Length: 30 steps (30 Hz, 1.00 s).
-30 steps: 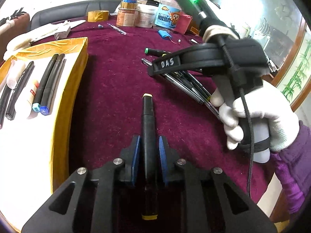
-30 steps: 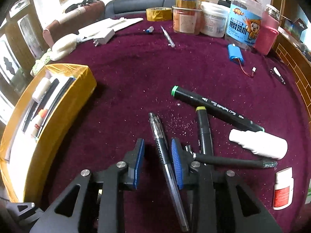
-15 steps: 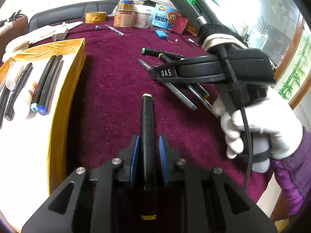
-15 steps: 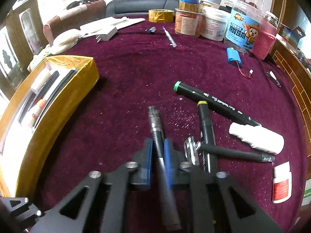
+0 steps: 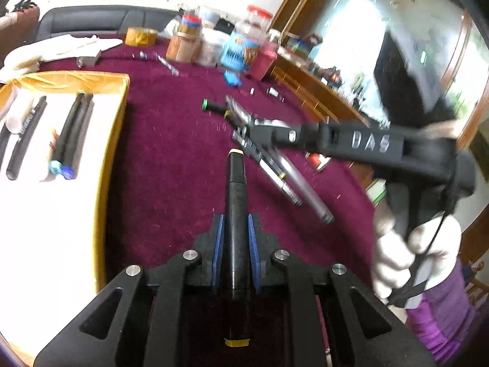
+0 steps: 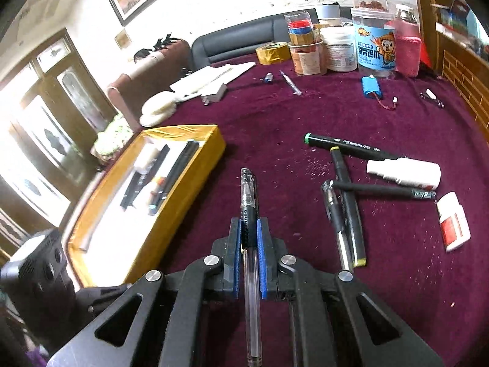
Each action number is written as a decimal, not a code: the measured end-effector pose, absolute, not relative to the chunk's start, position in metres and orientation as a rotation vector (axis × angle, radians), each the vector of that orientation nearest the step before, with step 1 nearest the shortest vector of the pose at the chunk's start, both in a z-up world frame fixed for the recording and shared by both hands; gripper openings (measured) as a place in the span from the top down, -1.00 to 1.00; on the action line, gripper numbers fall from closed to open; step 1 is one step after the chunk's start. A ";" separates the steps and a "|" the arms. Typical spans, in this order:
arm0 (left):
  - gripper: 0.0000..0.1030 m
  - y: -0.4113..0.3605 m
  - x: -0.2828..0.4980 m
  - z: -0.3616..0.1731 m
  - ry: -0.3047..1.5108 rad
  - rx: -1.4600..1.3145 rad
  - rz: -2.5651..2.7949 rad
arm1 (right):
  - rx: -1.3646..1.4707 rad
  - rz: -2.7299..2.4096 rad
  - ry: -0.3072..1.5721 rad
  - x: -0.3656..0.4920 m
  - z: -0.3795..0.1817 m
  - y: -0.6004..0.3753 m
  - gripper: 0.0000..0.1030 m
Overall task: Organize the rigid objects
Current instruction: 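Carry the marker and pen into the box and open both tools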
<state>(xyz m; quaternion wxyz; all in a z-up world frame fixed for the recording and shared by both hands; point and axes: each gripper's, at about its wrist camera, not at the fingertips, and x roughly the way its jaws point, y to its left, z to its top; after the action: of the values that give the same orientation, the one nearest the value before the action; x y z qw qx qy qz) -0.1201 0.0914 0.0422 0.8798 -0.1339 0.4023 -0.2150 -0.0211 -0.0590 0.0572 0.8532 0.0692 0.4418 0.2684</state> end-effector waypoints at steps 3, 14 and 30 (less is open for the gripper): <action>0.75 0.107 -0.128 0.060 0.797 -0.322 -0.457 | 0.208 0.600 0.932 -0.023 0.063 -0.059 0.83; 0.74 0.250 -0.124 0.078 0.793 -0.373 -0.105 | 0.329 0.732 1.022 -0.009 0.058 0.003 0.83; 0.74 0.327 -0.037 0.034 1.016 -0.310 0.129 | 0.400 0.757 1.218 0.021 0.019 0.113 0.82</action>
<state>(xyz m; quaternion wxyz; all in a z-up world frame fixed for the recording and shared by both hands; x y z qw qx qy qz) -0.0373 0.3265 0.0336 0.8602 -0.1479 0.4841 0.0614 0.0212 0.1129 0.0188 0.7355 0.1822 0.5541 0.3445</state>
